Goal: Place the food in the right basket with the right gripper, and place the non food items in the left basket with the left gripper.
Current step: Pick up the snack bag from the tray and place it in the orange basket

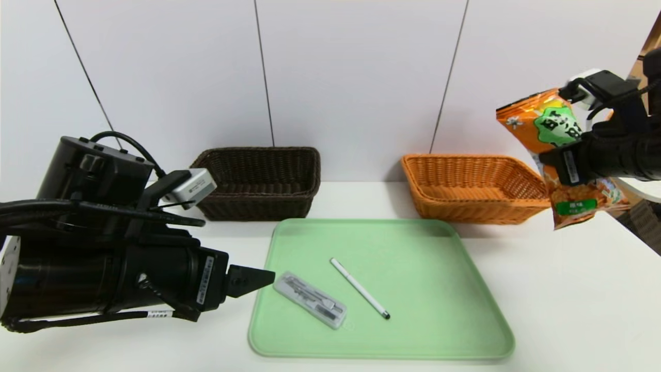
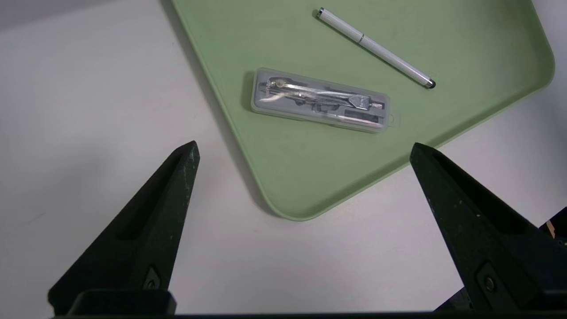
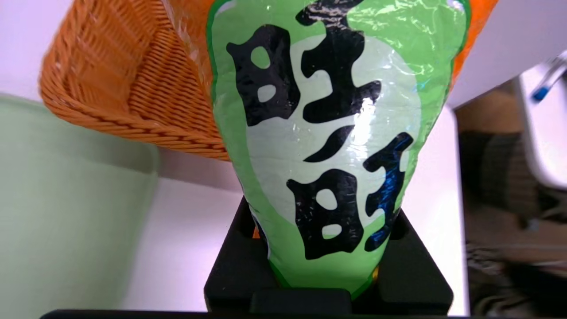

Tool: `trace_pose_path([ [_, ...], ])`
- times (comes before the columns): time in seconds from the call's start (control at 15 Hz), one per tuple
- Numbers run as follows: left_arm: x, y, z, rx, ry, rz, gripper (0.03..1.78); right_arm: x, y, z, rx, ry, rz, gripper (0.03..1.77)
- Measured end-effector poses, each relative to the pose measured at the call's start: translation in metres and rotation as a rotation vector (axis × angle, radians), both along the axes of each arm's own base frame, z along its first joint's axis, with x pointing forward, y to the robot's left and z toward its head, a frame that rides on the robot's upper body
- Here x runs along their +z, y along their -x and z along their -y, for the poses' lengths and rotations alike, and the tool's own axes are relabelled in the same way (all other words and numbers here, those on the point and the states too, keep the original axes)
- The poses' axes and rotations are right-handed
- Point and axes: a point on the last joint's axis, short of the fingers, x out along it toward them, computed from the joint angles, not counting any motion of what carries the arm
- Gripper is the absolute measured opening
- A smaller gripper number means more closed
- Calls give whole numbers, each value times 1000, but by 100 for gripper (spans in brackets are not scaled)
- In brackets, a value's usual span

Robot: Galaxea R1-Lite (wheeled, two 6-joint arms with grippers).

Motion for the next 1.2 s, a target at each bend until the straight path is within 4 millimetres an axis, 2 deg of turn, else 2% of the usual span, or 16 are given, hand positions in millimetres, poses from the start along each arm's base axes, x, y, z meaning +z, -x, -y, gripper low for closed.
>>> trace_pose_path([
  [0.27,0,3,-3,12,11,-4,169,9,-14,0,103,227,16,44],
  [0.6,0,3,-4,14,13,-3,169,12,-42,-1,216,499,8,44],
  [1.0,0,3,-4,20,17,-8,169,-3,-93,-5,272,665,-29,44],
  [1.2,-1,2,-4,23,19,-13,169,-18,-116,-9,305,714,-57,44],
])
